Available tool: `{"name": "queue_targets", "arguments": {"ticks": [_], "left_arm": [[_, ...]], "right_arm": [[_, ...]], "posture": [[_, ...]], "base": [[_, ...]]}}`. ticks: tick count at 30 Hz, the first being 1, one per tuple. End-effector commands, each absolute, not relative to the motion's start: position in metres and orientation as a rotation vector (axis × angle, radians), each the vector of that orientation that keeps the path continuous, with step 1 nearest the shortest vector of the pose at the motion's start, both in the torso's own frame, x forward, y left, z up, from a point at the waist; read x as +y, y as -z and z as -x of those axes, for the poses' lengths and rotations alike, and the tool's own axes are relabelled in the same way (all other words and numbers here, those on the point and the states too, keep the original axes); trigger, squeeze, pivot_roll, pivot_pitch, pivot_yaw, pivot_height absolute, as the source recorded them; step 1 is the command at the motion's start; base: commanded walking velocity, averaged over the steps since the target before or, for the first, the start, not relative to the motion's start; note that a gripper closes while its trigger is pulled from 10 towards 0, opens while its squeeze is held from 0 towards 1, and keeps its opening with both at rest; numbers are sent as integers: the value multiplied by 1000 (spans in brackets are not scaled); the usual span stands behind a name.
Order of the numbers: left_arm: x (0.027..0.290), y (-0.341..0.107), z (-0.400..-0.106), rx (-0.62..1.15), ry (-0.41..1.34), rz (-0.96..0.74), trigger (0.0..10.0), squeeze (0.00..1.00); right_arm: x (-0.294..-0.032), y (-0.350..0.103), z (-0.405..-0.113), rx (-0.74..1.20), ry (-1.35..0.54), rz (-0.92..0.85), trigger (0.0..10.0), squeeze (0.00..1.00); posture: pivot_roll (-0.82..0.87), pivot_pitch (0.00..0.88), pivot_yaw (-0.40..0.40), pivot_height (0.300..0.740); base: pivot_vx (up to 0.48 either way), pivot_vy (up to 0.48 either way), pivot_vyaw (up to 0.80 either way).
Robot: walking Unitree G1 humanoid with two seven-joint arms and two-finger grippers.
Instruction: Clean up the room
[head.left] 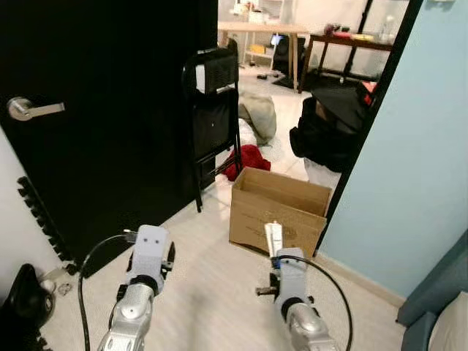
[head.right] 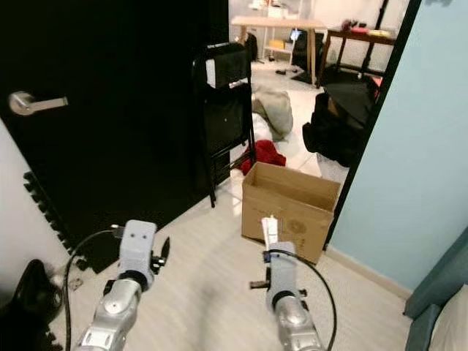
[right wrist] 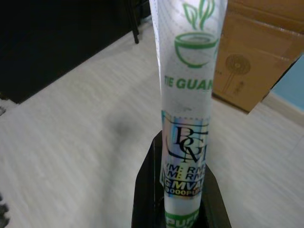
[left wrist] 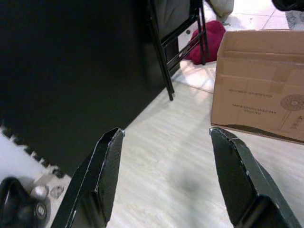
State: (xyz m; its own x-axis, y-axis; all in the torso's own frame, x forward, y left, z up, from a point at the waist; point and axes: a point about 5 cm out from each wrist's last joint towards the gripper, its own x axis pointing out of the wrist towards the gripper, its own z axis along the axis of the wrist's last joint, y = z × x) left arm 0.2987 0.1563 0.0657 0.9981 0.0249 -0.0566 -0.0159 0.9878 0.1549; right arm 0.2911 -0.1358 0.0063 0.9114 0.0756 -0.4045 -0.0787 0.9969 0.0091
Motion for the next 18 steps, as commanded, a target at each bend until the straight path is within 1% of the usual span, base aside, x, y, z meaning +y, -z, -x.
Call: {"name": "queue_targets", "arguments": {"ticks": [1,4,7,12,14,18], "left_arm": [[155,-63,-297,76,-12,-156,10000,0],[154,-63,-298,79,-1,-160,10000,0],[154,-63,-299,79,2,-160,10000,0],[153,-64,-299,79,3,-160,10000,0],[154,-64,-299,78,1,-160,10000,0],[154,-64,-299,79,0,-160,10000,0]], "right_arm": [[-140,-4,-289,427,-63,10,10000,0],[-141,-3,-289,429,-50,-1,10000,0],[-141,-3,-289,427,-47,-3,10000,0],[-142,-3,-287,429,-48,-4,10000,0],[-141,-3,-288,431,-43,-13,10000,0],[-141,-3,-289,430,-46,-8,10000,0]], "posture": [[26,35,10,740],[24,38,18,740],[23,37,20,740],[24,32,18,740],[26,29,16,740],[27,27,16,740]], "base": [[352,0,0],[345,0,0],[345,0,-475],[332,0,-800],[334,0,-506],[330,0,0]]}}
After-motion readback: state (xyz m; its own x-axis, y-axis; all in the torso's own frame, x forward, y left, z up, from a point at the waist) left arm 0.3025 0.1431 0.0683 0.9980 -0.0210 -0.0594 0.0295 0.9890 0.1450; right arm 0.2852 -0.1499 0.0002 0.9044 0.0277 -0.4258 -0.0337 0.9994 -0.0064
